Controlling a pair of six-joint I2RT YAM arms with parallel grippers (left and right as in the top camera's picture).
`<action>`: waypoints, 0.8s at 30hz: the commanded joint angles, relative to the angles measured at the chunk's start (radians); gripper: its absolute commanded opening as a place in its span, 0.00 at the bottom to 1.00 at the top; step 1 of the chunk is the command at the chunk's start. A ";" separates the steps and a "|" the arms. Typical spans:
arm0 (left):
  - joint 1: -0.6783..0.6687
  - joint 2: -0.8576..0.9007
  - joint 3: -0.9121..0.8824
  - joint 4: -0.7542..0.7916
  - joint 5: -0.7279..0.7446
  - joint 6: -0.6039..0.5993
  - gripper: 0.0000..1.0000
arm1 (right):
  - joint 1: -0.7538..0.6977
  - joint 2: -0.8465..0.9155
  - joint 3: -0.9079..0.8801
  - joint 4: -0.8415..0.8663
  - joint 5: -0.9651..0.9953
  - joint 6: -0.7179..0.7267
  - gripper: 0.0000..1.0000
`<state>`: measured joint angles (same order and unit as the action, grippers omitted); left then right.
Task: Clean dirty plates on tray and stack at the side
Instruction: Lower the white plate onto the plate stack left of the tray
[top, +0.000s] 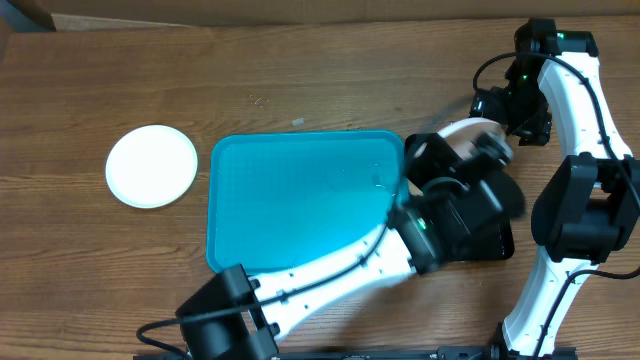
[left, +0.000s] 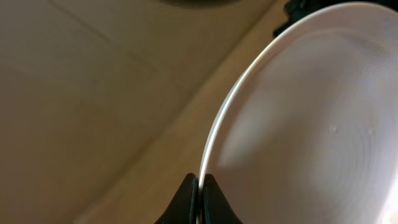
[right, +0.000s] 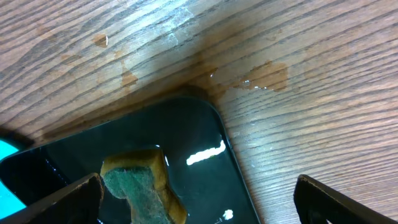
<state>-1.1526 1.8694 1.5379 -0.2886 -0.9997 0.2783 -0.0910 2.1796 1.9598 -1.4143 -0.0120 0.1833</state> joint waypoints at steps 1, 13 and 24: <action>-0.052 0.000 0.016 0.013 -0.218 0.146 0.04 | 0.002 -0.027 0.016 0.000 -0.005 0.008 1.00; 0.027 -0.017 0.016 -0.362 0.092 -0.407 0.04 | 0.003 -0.027 0.016 0.000 -0.005 0.008 1.00; 0.636 -0.127 0.016 -0.633 0.990 -0.659 0.04 | 0.003 -0.027 0.016 0.000 -0.005 0.008 1.00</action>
<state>-0.7238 1.8153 1.5440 -0.8902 -0.3679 -0.2947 -0.0910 2.1796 1.9598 -1.4158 -0.0120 0.1841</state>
